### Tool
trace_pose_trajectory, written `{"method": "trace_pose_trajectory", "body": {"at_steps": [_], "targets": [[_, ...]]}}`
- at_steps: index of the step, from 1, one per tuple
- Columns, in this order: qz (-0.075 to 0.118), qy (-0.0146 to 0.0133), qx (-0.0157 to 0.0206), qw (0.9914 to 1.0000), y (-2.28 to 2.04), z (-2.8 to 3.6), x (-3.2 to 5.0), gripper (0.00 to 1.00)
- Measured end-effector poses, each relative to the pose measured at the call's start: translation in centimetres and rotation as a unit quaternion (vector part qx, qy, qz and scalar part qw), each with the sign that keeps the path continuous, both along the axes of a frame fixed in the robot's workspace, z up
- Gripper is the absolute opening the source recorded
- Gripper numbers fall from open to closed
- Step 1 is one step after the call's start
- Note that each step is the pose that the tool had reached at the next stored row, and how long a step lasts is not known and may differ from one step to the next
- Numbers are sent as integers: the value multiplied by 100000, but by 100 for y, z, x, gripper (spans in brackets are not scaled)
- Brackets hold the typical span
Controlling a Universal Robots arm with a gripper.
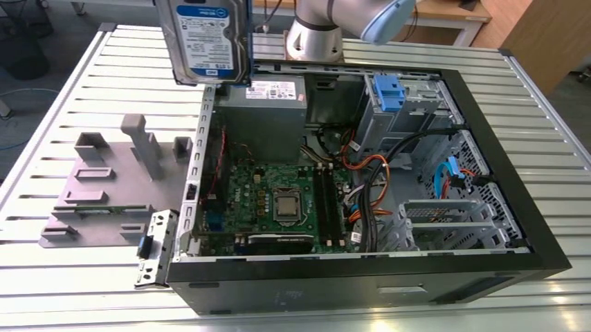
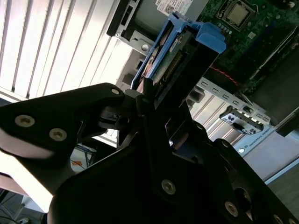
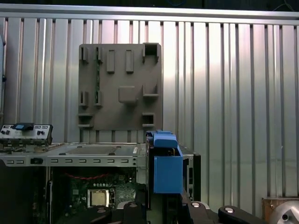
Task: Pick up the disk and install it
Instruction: 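Pick up the disk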
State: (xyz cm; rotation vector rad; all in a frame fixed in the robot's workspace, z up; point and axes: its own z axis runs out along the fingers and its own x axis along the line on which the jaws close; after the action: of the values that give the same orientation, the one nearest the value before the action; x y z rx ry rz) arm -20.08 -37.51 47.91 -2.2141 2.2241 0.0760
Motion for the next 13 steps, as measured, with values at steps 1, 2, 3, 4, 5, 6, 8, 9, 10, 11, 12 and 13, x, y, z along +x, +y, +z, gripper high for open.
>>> {"method": "trace_pose_trajectory", "body": {"at_steps": [1, 2, 3, 4, 5, 6, 8, 9, 10, 11, 12, 13], "targets": [[-6, 8, 3, 100000, 0, -1, 44, 35], [-6, 23, 1, 100000, 0, 0, 89, 35], [-3, 36, 1, 100000, 0, 0, 134, 35], [1, 45, 3, 100000, 0, -1, 179, 35], [-6, 62, 1, 100000, 0, -1, 228, 35], [-7, 78, 0, 100000, 0, -1, 273, 35], [-1, 110, 1, 100000, 0, -1, 363, 35], [-8, 123, 1, 100000, 0, -1, 408, 35], [-5, 134, 1, 100000, 0, -1, 453, 35], [0, 145, 2, 100000, 0, -1, 498, 35], [-5, 158, 5, 100000, 0, -2, 547, 35], [-8, 172, 1, 100000, 0, -2, 592, 35]]}}
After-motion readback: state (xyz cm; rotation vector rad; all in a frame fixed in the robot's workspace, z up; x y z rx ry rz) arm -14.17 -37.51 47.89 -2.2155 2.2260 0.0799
